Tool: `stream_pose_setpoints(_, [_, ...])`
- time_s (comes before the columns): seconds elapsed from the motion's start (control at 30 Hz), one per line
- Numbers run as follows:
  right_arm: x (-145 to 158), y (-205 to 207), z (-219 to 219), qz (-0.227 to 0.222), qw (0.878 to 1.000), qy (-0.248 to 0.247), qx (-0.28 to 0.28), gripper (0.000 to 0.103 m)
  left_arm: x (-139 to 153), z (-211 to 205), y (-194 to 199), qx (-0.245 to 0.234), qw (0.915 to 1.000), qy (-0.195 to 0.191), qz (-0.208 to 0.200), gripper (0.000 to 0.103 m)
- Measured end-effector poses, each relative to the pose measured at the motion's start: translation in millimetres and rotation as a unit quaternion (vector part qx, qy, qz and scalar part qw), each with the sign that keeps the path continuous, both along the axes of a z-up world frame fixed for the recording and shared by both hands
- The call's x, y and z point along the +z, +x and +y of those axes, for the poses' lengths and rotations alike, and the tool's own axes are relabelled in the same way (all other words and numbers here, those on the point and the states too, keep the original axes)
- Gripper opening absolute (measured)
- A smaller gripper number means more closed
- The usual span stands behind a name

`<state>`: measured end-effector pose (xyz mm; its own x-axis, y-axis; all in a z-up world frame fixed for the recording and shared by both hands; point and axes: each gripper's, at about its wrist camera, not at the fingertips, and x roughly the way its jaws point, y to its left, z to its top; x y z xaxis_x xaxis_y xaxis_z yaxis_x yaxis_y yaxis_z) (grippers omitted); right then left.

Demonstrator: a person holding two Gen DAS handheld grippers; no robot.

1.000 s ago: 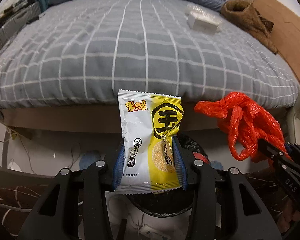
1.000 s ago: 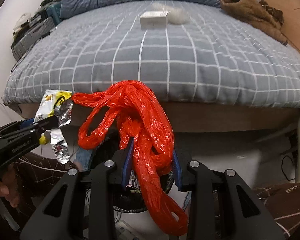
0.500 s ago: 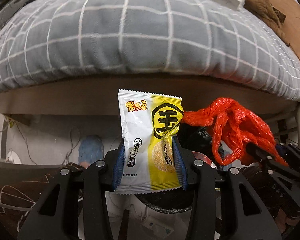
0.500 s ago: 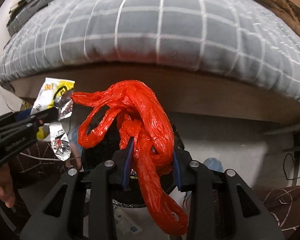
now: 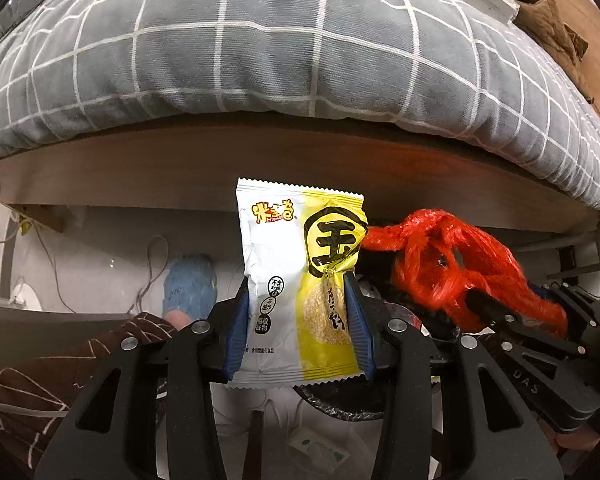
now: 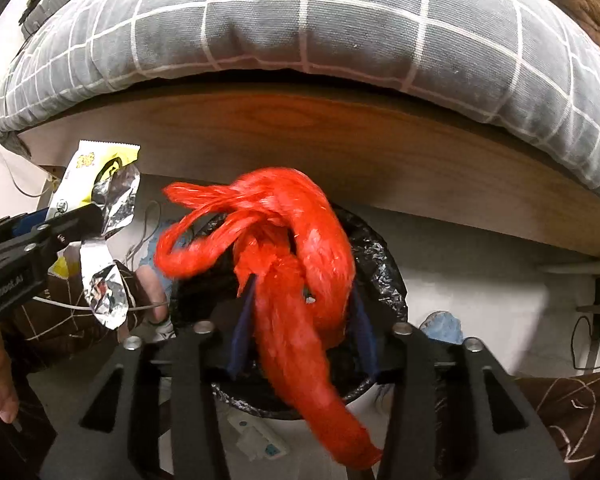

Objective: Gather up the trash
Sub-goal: 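Open right tool to drop the red bag while left tool drops the yellow packet into bin, then move both open tools back over the bed toward the white box and bubble wrap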

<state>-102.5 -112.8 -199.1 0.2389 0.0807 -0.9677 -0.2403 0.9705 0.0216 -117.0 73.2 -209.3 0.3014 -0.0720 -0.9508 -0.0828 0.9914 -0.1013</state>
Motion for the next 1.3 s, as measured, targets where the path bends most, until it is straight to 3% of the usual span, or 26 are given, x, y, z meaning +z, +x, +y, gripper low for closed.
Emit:
stream_pose_setpoints(0.03, [1, 0, -1, -0.002, 1.0, 0.001, 0.0, 0.052, -1, -1, 0, -0.002, 1.0, 0.001, 0.0, 0.043])
stream_pose_setpoints(0.1, [7, -1, -4, -0.016, 1.0, -0.004, 0.002, 0.065, -1, -4, -1, -0.003, 1.0, 0.001, 0.002, 0.043])
stream_pose_setpoints(0.23, [17, -4, -14, -0.029, 1.0, -0.002, -0.007, 0.07, 8, -18, 4, -0.011, 0.9999, -0.001, 0.001, 0.043])
stream_pose_setpoints(0.4, [35, -6, -39, -0.059, 0.998, -0.007, -0.035, 0.084, 9, -37, 7, -0.03, 0.9996, -0.004, 0.001, 0.043])
stream_pose_setpoints(0.6, [48, -9, -79, -0.081, 0.993, -0.009, -0.086, 0.091, 9, -65, 9, -0.056, 0.9984, -0.012, 0.003, 0.043])
stream_pose_setpoints(0.83, [55, -13, -102, -0.091, 0.989, -0.011, -0.117, 0.091, 5, -92, 8, -0.08, 0.9967, -0.014, 0.007, 0.043])
stream_pose_setpoints(0.93, [55, -14, -105, -0.095, 0.988, -0.011, -0.12, 0.091, 6, -97, 9, -0.079, 0.9968, -0.009, 0.006, 0.052])
stream_pose_setpoints(1.07, [60, -13, -104, -0.101, 0.988, -0.013, -0.118, 0.091, 12, -99, 8, -0.075, 0.9971, 0.005, -0.011, 0.072])
stream_pose_setpoints(1.3, [79, -8, -107, -0.128, 0.984, -0.019, -0.119, 0.091, 35, -102, 9, -0.07, 0.9963, 0.02, -0.045, 0.089])
